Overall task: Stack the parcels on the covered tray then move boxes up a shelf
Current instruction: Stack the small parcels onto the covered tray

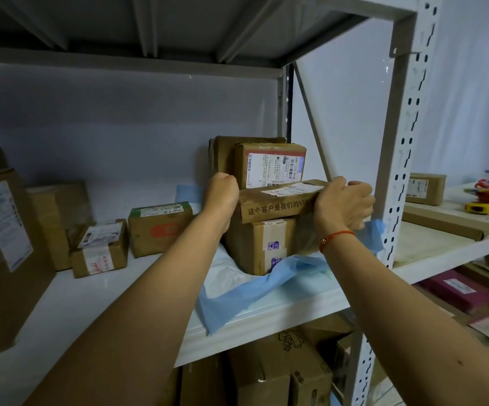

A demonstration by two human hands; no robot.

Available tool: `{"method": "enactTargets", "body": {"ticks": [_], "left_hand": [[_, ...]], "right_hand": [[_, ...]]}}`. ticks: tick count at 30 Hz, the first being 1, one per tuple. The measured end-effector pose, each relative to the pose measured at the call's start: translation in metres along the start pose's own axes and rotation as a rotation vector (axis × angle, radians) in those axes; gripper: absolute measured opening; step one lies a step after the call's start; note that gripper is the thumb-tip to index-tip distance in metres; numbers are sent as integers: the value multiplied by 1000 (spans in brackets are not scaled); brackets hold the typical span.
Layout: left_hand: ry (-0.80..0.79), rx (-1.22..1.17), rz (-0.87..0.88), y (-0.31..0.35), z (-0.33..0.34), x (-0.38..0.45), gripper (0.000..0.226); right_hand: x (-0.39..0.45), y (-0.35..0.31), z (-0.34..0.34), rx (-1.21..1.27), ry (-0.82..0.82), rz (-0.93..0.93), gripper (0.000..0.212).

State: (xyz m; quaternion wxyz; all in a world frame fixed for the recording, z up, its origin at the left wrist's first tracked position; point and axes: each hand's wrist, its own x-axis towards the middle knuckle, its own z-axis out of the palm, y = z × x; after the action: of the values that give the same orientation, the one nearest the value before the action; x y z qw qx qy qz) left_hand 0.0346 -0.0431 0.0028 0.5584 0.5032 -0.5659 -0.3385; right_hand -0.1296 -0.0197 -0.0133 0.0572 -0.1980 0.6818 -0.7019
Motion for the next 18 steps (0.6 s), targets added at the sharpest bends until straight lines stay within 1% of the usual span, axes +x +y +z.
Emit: {"method": "enactTargets", "body": {"ticks": [4, 9, 13, 15, 18], "left_hand": [[72, 7, -5, 0, -9, 4, 24], [176, 40, -8, 2, -28, 5, 25], [292, 34, 7, -3, -56, 12, 31], [330, 47, 7, -4, -70, 12, 26], [374, 34, -4, -9, -95, 14, 21]], "right_hand": [[-8, -12, 2, -5, 45, -183, 30], [-43, -36, 10, 18, 61, -533, 26], [-89, -59, 27, 95, -5, -801, 28], [-112, -68, 37, 147, -60, -875, 32], [-151, -75, 55, 198, -142, -919, 31]]}}
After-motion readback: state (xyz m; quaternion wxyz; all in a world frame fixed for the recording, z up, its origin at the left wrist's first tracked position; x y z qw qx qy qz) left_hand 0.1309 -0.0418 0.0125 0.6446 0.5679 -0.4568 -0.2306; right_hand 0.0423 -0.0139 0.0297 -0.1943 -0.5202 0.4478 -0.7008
